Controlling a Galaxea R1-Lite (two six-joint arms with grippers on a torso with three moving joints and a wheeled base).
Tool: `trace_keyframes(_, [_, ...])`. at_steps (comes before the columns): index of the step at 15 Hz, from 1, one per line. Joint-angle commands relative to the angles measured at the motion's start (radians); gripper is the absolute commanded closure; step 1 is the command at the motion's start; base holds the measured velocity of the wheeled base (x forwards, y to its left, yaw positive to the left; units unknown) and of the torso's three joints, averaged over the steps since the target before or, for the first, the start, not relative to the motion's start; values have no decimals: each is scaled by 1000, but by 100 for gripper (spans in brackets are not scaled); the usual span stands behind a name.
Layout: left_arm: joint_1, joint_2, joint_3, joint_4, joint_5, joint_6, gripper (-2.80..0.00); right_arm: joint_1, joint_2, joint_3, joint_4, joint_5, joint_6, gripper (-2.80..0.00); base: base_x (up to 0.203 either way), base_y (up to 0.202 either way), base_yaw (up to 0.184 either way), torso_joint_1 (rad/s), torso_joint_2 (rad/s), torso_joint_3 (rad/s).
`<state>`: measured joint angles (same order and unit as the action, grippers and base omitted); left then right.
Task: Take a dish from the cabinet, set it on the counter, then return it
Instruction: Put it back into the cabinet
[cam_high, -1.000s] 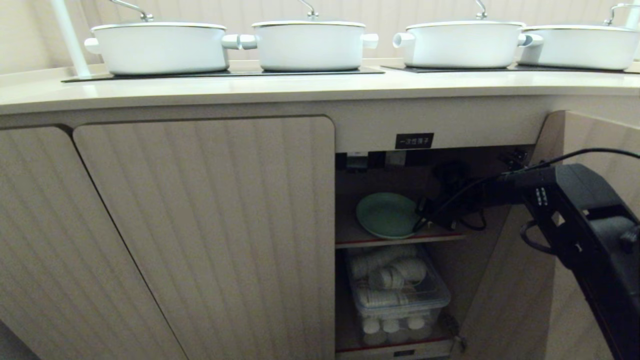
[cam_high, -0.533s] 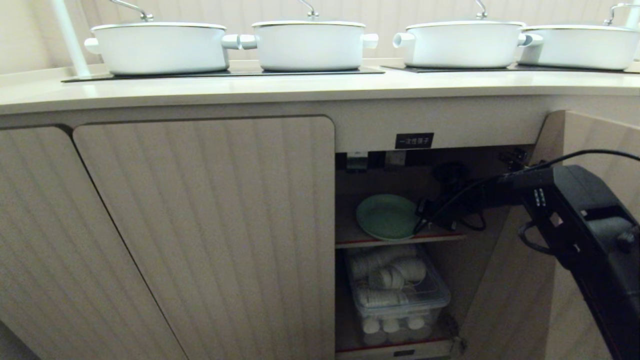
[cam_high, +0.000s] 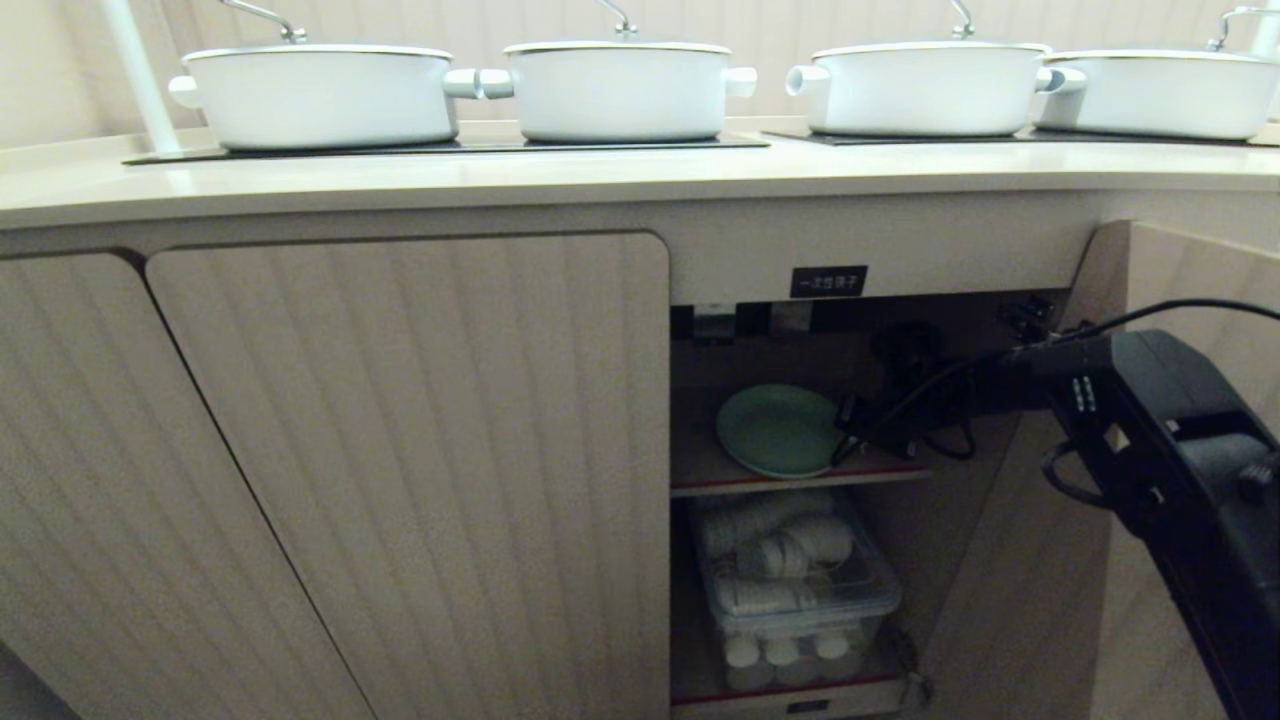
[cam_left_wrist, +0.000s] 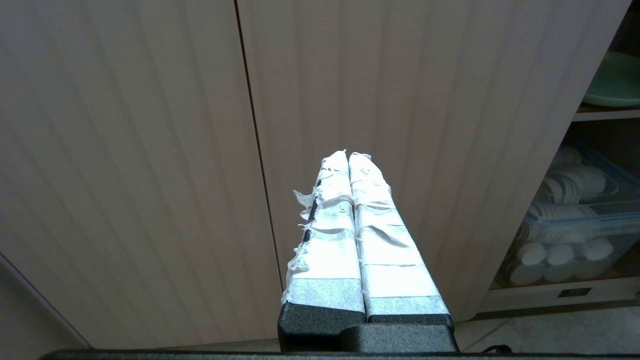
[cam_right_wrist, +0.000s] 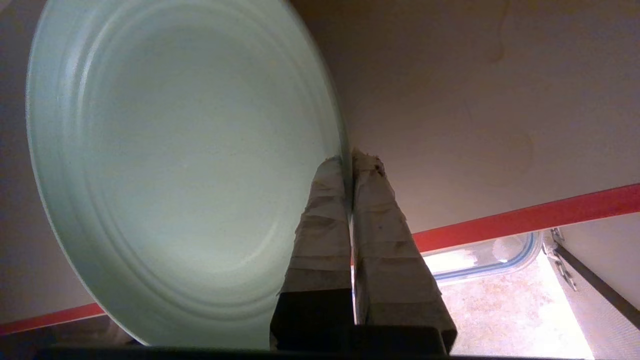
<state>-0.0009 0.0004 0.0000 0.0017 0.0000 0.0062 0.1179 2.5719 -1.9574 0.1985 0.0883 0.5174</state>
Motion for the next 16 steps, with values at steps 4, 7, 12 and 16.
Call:
trace_keyframes(4, [1, 0, 0, 0, 0, 0, 0, 0, 2, 0, -13, 2, 4, 0, 0, 0, 0, 0, 0, 0])
trace_keyframes(7, [1, 0, 0, 0, 0, 0, 0, -1, 8, -1, -18, 2, 0, 0, 0, 0, 0, 0, 0, 0])
trace_keyframes(12, [0, 0, 0, 0, 0, 0, 0, -1, 17, 0, -35, 4, -11, 0, 0, 0, 0, 0, 0, 0])
trace_keyframes(16, [1, 0, 0, 0, 0, 0, 0, -1, 25, 0, -71, 5, -11, 0, 0, 0, 0, 0, 0, 0])
